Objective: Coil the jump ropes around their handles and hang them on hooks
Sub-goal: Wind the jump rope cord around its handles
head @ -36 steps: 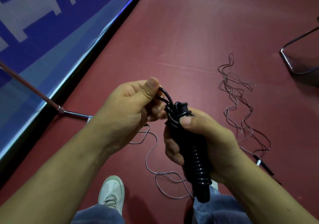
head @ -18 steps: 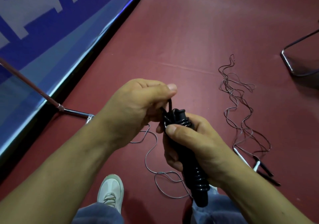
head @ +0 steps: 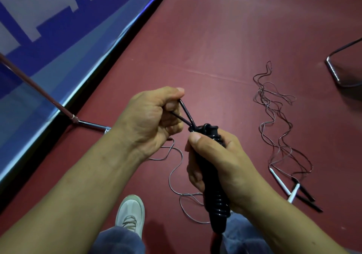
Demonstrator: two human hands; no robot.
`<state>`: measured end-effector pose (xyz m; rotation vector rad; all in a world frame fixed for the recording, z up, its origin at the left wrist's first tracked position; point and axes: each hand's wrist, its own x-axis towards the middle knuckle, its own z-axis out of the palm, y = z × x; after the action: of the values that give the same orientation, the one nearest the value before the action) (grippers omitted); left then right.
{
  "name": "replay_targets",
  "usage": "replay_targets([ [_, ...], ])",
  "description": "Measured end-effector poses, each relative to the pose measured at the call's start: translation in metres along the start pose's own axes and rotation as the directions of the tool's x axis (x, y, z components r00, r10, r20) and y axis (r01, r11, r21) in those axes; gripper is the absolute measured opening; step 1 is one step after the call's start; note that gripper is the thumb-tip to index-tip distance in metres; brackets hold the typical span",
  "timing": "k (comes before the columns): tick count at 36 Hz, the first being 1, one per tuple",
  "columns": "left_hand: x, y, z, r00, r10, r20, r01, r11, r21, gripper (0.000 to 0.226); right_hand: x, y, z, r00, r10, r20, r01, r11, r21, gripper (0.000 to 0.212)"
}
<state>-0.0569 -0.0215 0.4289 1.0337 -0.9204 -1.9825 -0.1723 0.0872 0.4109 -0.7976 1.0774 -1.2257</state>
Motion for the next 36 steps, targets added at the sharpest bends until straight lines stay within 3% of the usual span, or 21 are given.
replay_targets([
  [10, -0.005, -0.003, -0.002, 0.997, 0.078, 0.028, -0.079, 0.995, 0.053, 0.047, 0.001, -0.001, 0.002, 1.000, -0.031, -0.002, 0.031, 0.999, -0.031, 0.024],
  [14, -0.007, -0.001, -0.001, 0.992, 0.071, 0.100, -0.078, 0.995, 0.064, 0.040, 0.003, 0.002, 0.001, 0.997, 0.009, 0.076, -0.007, 1.000, -0.025, 0.047],
  [19, -0.006, 0.000, -0.004, 0.989, 0.070, 0.130, -0.078, 0.995, 0.054, 0.034, 0.008, -0.001, -0.005, 0.983, 0.103, 0.151, -0.109, 0.993, 0.035, 0.040],
  [24, -0.007, -0.003, -0.005, 0.981, 0.144, 0.128, -0.167, 0.967, 0.194, 0.051, 0.013, 0.001, -0.008, 0.974, 0.169, 0.152, -0.161, 0.985, -0.066, 0.049],
  [32, -0.006, -0.001, 0.002, 0.967, 0.180, 0.178, -0.225, 0.934, 0.279, 0.053, 0.013, -0.002, 0.001, 0.979, 0.145, 0.145, -0.167, 0.974, 0.156, 0.031],
  [36, -0.003, -0.005, 0.004, 0.974, 0.196, 0.113, -0.221, 0.934, 0.282, 0.036, 0.014, -0.002, 0.004, 0.976, 0.131, 0.171, -0.163, 0.969, 0.187, 0.026],
])
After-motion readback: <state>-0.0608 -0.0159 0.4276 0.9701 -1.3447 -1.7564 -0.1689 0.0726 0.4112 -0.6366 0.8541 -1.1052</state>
